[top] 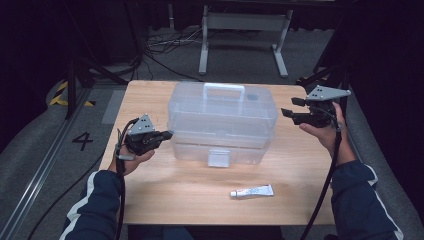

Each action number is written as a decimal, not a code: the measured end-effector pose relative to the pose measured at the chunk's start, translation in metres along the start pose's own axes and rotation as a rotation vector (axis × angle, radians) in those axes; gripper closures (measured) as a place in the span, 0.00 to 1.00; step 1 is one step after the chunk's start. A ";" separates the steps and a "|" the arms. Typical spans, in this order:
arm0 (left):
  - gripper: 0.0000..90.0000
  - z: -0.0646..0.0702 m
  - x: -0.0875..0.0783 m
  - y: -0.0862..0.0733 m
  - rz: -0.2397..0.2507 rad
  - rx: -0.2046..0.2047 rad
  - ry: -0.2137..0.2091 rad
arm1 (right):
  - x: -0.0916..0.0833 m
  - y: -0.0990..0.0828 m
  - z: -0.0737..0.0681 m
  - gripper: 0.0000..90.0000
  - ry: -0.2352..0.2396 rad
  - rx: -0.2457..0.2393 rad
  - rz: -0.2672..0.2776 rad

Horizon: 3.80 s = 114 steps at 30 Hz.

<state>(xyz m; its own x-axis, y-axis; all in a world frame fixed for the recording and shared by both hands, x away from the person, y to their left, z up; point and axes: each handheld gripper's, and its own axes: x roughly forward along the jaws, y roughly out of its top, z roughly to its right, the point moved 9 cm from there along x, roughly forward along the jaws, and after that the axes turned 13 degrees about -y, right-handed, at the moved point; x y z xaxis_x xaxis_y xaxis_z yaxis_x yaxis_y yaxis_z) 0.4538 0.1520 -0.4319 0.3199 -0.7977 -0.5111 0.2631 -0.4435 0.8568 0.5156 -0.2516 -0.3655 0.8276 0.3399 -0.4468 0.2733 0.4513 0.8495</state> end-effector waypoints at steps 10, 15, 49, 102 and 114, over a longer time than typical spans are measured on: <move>1.00 0.001 -0.002 0.004 0.001 0.011 0.010 | 0.007 -0.041 -0.016 0.43 0.009 -0.012 -0.028; 1.00 0.000 -0.002 0.005 0.003 0.011 0.005 | 0.011 -0.055 -0.026 0.41 0.038 -0.018 -0.053; 0.98 0.001 0.002 -0.003 -0.047 0.021 0.006 | 0.008 -0.038 -0.047 0.45 0.076 0.004 0.115; 0.63 0.010 0.017 -0.008 -0.098 0.058 -0.053 | 0.001 0.024 -0.033 0.84 -0.203 -0.015 0.310; 0.63 0.015 0.012 -0.001 -0.112 0.102 -0.039 | 0.004 0.033 -0.028 0.86 -0.232 -0.002 0.298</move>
<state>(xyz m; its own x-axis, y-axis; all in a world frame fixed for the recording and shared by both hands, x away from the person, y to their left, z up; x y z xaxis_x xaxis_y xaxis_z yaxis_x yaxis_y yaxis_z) 0.4439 0.1366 -0.4384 0.2575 -0.7556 -0.6022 0.2008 -0.5678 0.7983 0.5145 -0.2122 -0.3473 0.9597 0.2610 -0.1042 0.0026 0.3624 0.9320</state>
